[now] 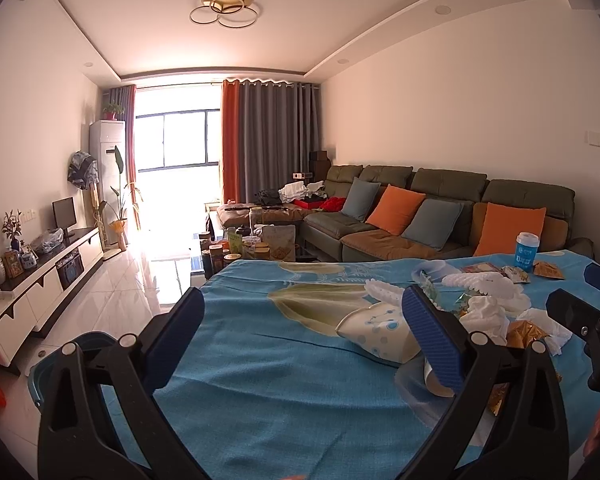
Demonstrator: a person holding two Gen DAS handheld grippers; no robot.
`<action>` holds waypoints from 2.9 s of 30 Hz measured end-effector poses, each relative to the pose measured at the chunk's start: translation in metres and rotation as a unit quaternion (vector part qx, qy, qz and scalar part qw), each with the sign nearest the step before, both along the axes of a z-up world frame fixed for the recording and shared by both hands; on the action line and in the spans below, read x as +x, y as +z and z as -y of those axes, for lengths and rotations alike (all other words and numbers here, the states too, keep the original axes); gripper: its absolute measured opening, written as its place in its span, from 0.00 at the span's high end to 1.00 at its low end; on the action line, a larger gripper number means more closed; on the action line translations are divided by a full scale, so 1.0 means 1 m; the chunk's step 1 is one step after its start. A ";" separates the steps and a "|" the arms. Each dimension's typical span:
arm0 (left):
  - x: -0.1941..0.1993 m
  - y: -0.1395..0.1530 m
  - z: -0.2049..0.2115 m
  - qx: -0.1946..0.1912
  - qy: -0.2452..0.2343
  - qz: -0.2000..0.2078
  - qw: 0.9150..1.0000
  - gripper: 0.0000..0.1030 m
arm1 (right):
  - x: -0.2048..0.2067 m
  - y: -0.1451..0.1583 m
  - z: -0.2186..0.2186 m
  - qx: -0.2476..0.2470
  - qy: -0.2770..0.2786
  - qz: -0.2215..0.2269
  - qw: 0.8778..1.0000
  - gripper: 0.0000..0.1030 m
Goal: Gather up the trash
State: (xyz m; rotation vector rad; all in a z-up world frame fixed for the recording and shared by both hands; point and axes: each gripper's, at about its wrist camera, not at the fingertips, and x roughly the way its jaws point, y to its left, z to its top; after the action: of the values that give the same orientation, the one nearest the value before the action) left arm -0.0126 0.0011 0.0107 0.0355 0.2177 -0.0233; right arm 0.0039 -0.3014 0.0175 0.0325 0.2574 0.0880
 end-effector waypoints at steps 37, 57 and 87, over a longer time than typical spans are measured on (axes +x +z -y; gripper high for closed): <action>0.001 -0.003 0.001 -0.004 0.001 0.002 1.000 0.05 | 0.000 -0.005 -0.002 0.002 0.001 -0.002 1.000 0.07; 0.002 -0.007 0.001 -0.004 -0.005 -0.001 1.000 0.05 | 0.000 -0.006 -0.003 0.005 0.003 -0.004 1.000 0.07; 0.081 -0.071 0.068 -0.029 -0.244 -0.240 0.939 0.06 | -0.001 -0.040 0.049 0.088 0.059 -0.148 0.983 0.07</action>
State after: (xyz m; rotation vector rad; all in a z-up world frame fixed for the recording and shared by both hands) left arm 0.0688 -0.0668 -0.0603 0.0242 0.6937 -0.5388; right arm 0.0025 -0.3505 -0.0220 0.2077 0.5481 0.2249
